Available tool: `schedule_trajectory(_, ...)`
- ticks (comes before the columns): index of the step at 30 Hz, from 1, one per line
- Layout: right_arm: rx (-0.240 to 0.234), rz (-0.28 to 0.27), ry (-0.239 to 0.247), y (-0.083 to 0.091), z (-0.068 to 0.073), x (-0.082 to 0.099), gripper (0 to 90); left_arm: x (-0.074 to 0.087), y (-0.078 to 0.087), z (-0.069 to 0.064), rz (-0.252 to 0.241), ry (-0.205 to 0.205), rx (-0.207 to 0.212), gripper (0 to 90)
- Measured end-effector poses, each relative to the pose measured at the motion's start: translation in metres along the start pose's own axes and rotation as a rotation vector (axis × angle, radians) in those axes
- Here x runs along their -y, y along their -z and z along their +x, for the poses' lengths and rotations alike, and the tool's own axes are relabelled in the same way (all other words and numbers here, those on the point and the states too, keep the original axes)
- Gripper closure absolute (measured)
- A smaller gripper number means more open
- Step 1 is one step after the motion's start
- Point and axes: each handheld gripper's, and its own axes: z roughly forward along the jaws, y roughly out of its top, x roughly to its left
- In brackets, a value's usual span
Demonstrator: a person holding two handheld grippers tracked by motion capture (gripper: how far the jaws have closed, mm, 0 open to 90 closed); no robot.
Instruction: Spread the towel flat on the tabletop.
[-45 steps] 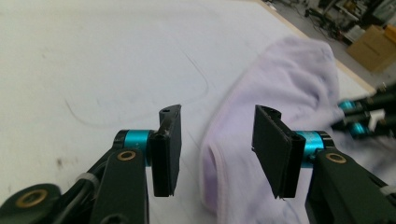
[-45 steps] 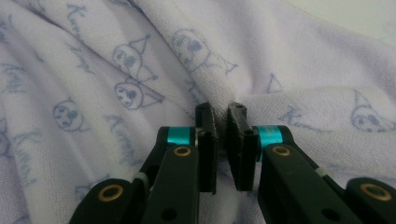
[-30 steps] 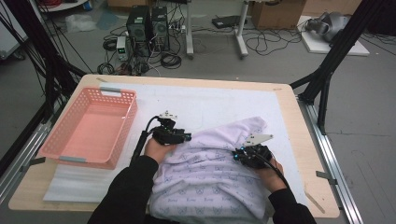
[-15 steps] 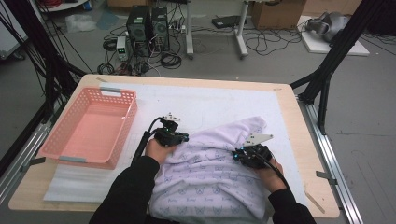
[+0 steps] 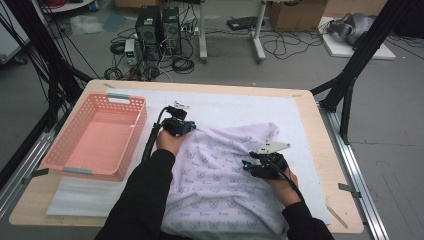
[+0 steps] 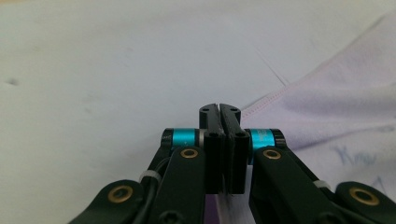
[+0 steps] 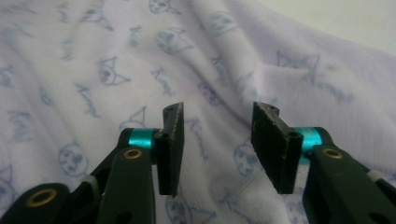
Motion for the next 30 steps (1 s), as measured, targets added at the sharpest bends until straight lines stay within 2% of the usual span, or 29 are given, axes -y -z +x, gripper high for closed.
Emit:
schedule_trajectory(3, 0.018, -0.026, -0.033, 0.005, -0.005, 0.001, 51.9, -0.01, 0.001, 0.014, -0.044, 0.029, -0.059, 88.0)
schedule_trajectory(5, 0.027, -0.033, -0.059, 0.008, -0.009, 0.003, 51.6, -0.016, 0.001, 0.02, -0.065, 0.034, -0.093, 88.0)
schedule_trajectory(7, 0.037, -0.04, -0.075, 0.01, -0.013, 0.005, 51.5, -0.02, 0.0, 0.021, -0.081, 0.042, -0.089, 87.3)
schedule_trajectory(8, 0.04, -0.041, -0.079, 0.011, -0.014, 0.006, 51.6, -0.02, -0.001, 0.02, -0.086, 0.037, -0.095, 83.2)
schedule_trajectory(12, 0.05, -0.046, -0.097, 0.015, -0.019, 0.008, 51.6, -0.019, 0.0, 0.021, -0.064, 0.053, -0.105, 52.2)
schedule_trajectory(13, 0.052, -0.048, -0.1, 0.016, -0.02, 0.008, 51.6, -0.018, 0.002, 0.022, -0.052, 0.054, -0.105, 50.2)
schedule_trajectory(15, 0.061, -0.056, -0.106, 0.019, -0.022, 0.009, 51.6, -0.016, 0.007, 0.021, -0.052, 0.047, -0.118, 48.9)
schedule_trajectory(17, 0.076, -0.062, -0.12, 0.021, -0.025, 0.011, 51.5, -0.009, 0.011, 0.021, -0.062, 0.062, -0.115, 49.6)
schedule_trajectory(20, 0.11, -0.077, -0.159, 0.026, -0.032, 0.013, 51.5, 0.003, 0.01, 0.023, -0.027, 0.08, -0.111, 50.0)
schedule_trajectory(22, 0.137, -0.087, -0.181, 0.029, -0.036, 0.016, 51.4, 0.012, 0.009, 0.023, -0.029, 0.098, -0.103, 50.1)
schedule_trajectory(24, 0.152, -0.095, -0.202, 0.032, -0.041, 0.018, 51.3, 0.017, 0.005, 0.023, 0.032, 0.095, -0.091, 48.9)
schedule_trajectory(26, 0.177, -0.095, -0.226, 0.034, -0.045, 0.02, 51.3, 0.019, 0.002, 0.021, 0.058, 0.099, -0.079, 44.8)
schedule_trajectory(27, 0.181, -0.098, -0.237, 0.035, -0.048, 0.022, 51.2, 0.02, 0.0, 0.019, 0.074, 0.088, -0.079, 44.8)
schedule_trajectory(29, 0.189, -0.094, -0.244, 0.036, -0.05, 0.024, 51.2, 0.02, -0.001, 0.012, 0.088, 0.029, -0.105, 45.9)
schedule_trajectory(30, 0.192, -0.095, -0.246, 0.037, -0.05, 0.025, 51.2, 0.02, 0.0, 0.01, 0.083, 0.019, -0.064, 59.5)
